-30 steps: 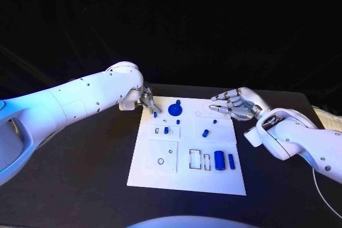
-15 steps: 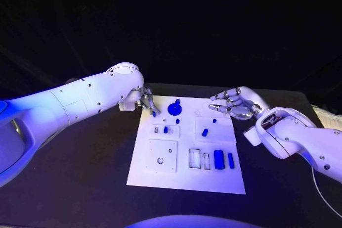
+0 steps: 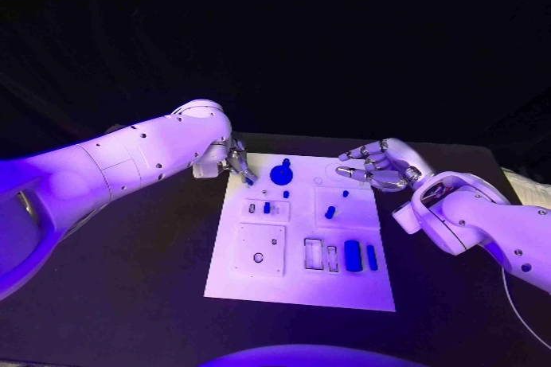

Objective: Assemble the parts on the task board

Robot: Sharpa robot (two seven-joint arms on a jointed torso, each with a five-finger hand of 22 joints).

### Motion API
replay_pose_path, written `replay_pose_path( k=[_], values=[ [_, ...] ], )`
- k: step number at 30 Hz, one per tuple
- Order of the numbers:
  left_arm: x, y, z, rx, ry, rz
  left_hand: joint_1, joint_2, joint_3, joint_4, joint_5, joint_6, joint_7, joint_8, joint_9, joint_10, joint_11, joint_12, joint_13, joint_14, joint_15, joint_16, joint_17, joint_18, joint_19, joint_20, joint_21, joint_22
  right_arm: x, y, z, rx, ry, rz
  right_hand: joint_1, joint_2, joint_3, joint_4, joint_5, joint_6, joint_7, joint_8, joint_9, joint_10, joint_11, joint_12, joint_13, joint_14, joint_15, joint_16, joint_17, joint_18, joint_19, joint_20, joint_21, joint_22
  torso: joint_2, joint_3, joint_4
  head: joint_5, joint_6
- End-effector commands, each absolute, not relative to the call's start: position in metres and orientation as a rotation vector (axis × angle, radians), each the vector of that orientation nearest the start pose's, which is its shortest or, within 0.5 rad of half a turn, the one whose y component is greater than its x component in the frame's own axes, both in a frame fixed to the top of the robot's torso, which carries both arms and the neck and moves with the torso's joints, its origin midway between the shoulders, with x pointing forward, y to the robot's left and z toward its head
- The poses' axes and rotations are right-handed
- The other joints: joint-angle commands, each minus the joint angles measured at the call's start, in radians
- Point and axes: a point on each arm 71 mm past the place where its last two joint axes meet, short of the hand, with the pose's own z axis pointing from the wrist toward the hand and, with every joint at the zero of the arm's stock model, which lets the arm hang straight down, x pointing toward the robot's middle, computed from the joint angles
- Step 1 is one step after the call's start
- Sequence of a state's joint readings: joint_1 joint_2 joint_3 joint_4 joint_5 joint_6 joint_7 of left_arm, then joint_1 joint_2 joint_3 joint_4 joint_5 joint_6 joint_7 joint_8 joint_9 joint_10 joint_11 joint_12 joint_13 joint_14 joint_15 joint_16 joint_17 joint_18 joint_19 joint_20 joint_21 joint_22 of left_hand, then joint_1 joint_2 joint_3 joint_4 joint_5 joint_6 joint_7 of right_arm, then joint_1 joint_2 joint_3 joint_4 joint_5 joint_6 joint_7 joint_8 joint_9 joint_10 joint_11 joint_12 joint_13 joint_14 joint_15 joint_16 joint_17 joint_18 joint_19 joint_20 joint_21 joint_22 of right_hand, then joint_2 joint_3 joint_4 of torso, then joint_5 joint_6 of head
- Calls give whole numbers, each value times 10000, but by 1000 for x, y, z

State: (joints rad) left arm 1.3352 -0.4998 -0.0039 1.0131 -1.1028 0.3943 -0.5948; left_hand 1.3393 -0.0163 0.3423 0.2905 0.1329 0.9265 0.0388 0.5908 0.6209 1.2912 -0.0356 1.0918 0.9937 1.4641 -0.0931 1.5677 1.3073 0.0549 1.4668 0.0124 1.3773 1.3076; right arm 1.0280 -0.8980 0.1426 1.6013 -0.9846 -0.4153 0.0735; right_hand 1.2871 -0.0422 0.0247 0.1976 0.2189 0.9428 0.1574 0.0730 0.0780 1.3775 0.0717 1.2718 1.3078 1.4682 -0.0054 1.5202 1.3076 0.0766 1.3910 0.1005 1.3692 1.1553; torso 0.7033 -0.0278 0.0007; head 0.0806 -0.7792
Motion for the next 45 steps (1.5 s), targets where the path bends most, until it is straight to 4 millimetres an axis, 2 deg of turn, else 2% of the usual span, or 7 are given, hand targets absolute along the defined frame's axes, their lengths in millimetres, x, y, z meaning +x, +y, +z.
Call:
replay_pose_path(
  k=[1, 2, 14, 18, 22, 26, 45],
  values=[
    [576, 192, -177, -2327, 23463, -2500, -366, -449, 1990, -1381, -7, -75, 1, 106, 132, 108, 6, -27, -19, 1067, 41, 31, 2635, 4, 305, 18, -67, 377, 466, -209, -185, 3448, 15977, 10566, 22, 103, -63, -8, 30, 55, 9, 46, 16, -64, -2, -24, 261, 793, -1, -62, 1676, 54, -70, -28, -44, -11, -3, 5, -6, -19, -1],
    [575, 193, -176, -2428, 23421, -2633, -478, -552, 2190, -1423, -17, -89, 8, 135, 178, 118, 10, -23, -21, 1067, 43, 31, 2635, 4, 307, 16, -69, 383, 466, -209, -186, 3450, 15981, 10563, 22, 103, -63, -8, 30, 55, 9, 46, 16, -64, -2, -24, 261, 793, -1, -62, 1676, 54, -70, -28, -44, -11, -5, 5, -3, -25, 0],
    [551, 199, -172, -2436, 22546, -3648, -818, -756, 2853, -1697, 56, -27, -32, 277, 359, 262, -5, 127, 113, 1067, -2, 31, 2635, -10, 332, 25, -40, 453, 465, -211, -187, 3459, 16066, 10540, 22, 103, -63, -8, 30, 55, 9, 46, 16, -64, -2, -24, 261, 793, -1, -62, 1676, 54, -70, -28, -44, -11, -32, 20, 26, -72, -18],
    [537, 198, -177, -1922, 22213, -3798, -856, -850, 2966, -1788, 70, 1, -47, 296, 387, 320, -22, 187, 174, 1067, -10, 31, 2635, -17, 346, 17, -14, 488, 465, -212, -188, 3477, 16093, 10523, 18, 106, -74, -1, 35, 57, 8, 48, 17, -61, -2, -19, 264, 793, -2, -62, 1676, 55, -71, -28, -46, -14, -37, 8, 42, 11, 8],
    [526, 194, -182, -1155, 21813, -3796, -870, -948, 3035, -1861, 65, 32, -59, 298, 397, 368, -29, 237, 230, 1067, -15, 31, 2635, -18, 348, 13, -14, 494, 464, -212, -189, 3487, 16128, 10522, 18, 106, -74, -1, 35, 57, 8, 48, 17, -61, -2, -19, 264, 793, -2, -62, 1676, 55, -71, -28, -46, -14, -59, -5, 91, -51, -7],
    [518, 192, -188, -702, 21572, -3826, -871, -969, 3053, -1875, 62, 41, -62, 297, 399, 381, -32, 249, 244, 1067, -16, 31, 2635, -22, 354, 12, 0, 511, 464, -212, -190, 3487, 16159, 10535, 18, 106, -74, -1, 35, 57, 8, 48, 17, -61, -2, -19, 264, 793, -2, -62, 1676, 55, -71, -28, -46, -14, -64, -14, 89, -53, -20],
    [508, 191, -198, 498, 21891, -3539, -892, -1051, 3111, -1917, 18, 87, -72, 287, 401, 432, -38, 287, 284, 1067, -15, 31, 2635, -34, 370, 11, 38, 559, 463, -212, -193, 3517, 16241, 10531, 12, 114, -91, 12, 41, 63, 7, 51, 19, -58, -3, -13, 267, 793, -2, -64, 1674, 56, -74, -28, -51, -20, -50, -1, 90, -11, -81]
  ],
)
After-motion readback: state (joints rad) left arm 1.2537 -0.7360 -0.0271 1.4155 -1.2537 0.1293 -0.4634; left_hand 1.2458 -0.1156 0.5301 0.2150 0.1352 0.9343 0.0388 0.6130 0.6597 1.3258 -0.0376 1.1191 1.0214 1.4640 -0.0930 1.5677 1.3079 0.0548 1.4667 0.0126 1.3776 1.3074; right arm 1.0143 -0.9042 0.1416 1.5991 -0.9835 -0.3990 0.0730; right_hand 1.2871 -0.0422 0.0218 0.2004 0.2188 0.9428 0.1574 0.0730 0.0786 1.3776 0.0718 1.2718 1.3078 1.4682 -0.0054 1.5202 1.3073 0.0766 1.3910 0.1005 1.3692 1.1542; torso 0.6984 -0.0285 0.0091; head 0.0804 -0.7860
